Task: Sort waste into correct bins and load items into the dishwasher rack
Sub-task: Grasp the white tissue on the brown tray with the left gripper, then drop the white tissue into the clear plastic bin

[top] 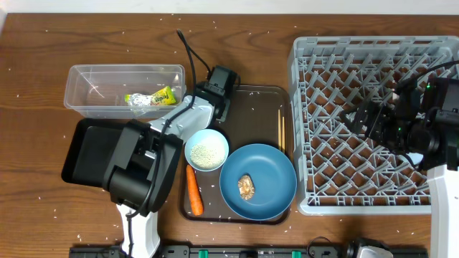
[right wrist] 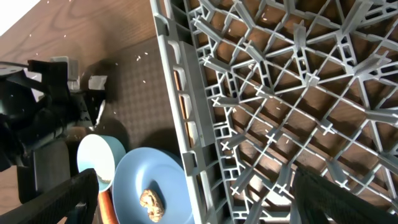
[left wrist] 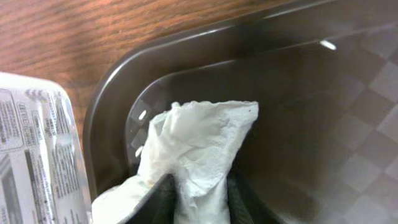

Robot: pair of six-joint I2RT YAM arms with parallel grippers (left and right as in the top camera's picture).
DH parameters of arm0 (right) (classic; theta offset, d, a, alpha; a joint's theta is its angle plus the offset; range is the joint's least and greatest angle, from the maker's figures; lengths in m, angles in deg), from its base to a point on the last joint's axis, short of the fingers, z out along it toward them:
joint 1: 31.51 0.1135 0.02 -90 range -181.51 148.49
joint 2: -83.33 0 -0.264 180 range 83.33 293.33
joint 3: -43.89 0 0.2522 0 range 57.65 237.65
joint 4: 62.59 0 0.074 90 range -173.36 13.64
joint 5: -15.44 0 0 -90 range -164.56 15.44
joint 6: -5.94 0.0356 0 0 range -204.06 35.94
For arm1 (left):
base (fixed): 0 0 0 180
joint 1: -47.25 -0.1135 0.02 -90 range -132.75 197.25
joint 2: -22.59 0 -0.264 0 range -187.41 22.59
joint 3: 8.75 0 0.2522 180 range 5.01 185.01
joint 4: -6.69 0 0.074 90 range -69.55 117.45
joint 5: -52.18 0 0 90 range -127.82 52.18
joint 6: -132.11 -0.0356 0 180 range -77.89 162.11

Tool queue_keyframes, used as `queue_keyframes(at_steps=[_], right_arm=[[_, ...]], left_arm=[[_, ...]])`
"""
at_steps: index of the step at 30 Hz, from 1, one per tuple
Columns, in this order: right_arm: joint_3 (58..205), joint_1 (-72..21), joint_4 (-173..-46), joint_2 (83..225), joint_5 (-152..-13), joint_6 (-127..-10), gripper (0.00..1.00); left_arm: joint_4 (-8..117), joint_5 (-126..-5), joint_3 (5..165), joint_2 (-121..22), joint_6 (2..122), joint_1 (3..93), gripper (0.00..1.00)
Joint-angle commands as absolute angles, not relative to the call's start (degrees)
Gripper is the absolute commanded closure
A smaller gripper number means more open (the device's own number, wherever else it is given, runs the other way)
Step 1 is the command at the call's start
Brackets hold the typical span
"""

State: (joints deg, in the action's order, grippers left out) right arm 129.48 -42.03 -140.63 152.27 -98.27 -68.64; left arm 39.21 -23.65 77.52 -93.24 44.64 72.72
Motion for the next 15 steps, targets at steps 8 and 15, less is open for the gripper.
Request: queue_keyframes(at_steps=[8, 15], right_arm=[[129.75, -41.55, -140.87, 152.36, -98.31, -69.53, 0.07], [129.75, -41.55, -140.84, 152.38, -98.31, -69.53, 0.07]], left_arm=[[41.6, -22.77, 77.63, -81.99, 44.4, 76.83, 0.94], [44.22, -21.61, 77.67, -70.78, 47.15, 75.3, 0.94]])
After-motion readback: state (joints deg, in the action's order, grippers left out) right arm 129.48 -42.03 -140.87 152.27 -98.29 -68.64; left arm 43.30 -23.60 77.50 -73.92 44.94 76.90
